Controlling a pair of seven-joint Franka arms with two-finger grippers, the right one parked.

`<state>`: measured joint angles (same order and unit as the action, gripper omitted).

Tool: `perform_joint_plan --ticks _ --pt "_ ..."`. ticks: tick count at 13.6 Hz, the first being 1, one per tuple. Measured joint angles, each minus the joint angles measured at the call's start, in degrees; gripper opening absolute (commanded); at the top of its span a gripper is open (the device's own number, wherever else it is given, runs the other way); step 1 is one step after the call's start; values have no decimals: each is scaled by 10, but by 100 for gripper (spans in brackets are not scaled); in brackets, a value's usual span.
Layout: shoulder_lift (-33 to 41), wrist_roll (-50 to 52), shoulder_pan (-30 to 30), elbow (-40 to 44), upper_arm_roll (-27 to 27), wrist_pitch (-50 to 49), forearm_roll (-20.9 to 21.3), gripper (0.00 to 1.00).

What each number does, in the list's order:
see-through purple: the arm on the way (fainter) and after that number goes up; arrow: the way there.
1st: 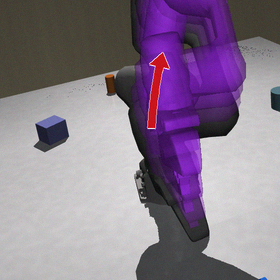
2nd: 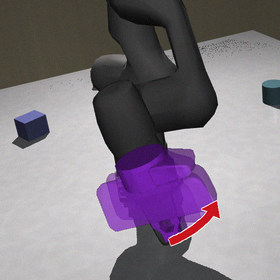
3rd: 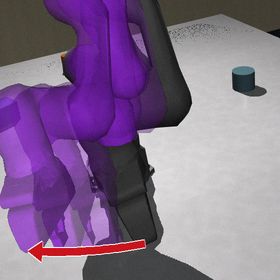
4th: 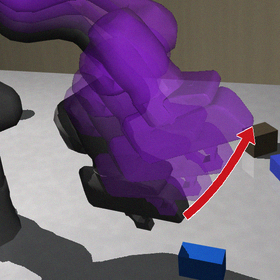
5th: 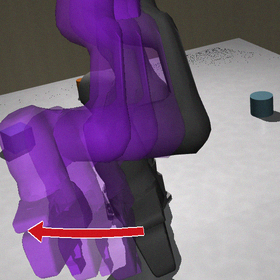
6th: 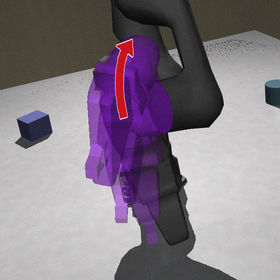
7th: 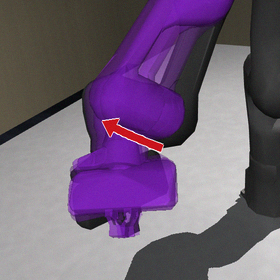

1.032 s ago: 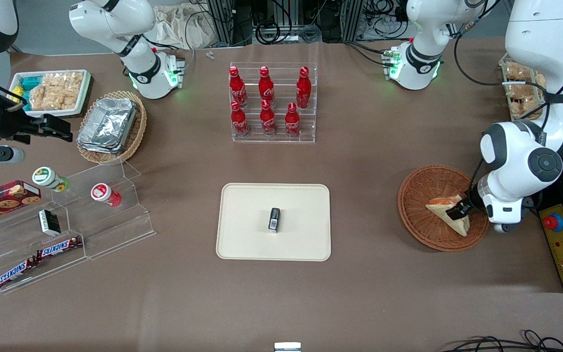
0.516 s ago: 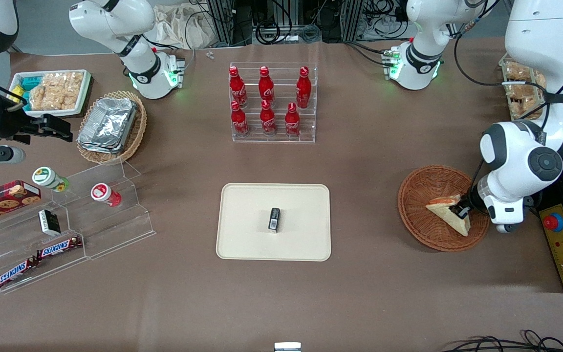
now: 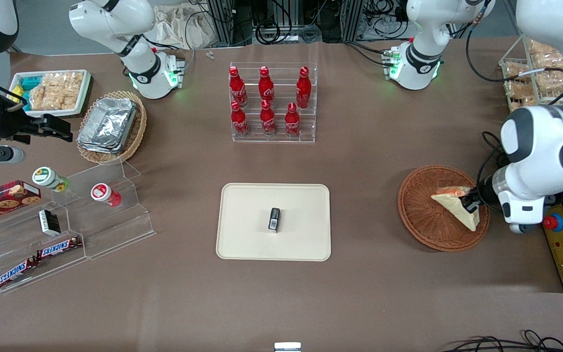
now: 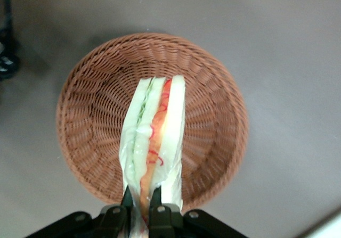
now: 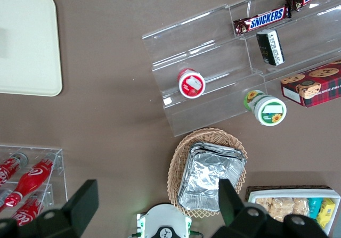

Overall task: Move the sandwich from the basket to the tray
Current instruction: 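Lift the sandwich out of the basket with the left gripper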

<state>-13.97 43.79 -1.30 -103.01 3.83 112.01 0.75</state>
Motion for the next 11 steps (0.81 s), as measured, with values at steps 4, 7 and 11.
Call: perform_joint_plan --ticks 4,7,11 --pt "21 1 5 83 56 -116 9 2" --pt "22 -29 6 116 81 -150 14 3" --pt "21 -108 6 119 107 -155 13 3"
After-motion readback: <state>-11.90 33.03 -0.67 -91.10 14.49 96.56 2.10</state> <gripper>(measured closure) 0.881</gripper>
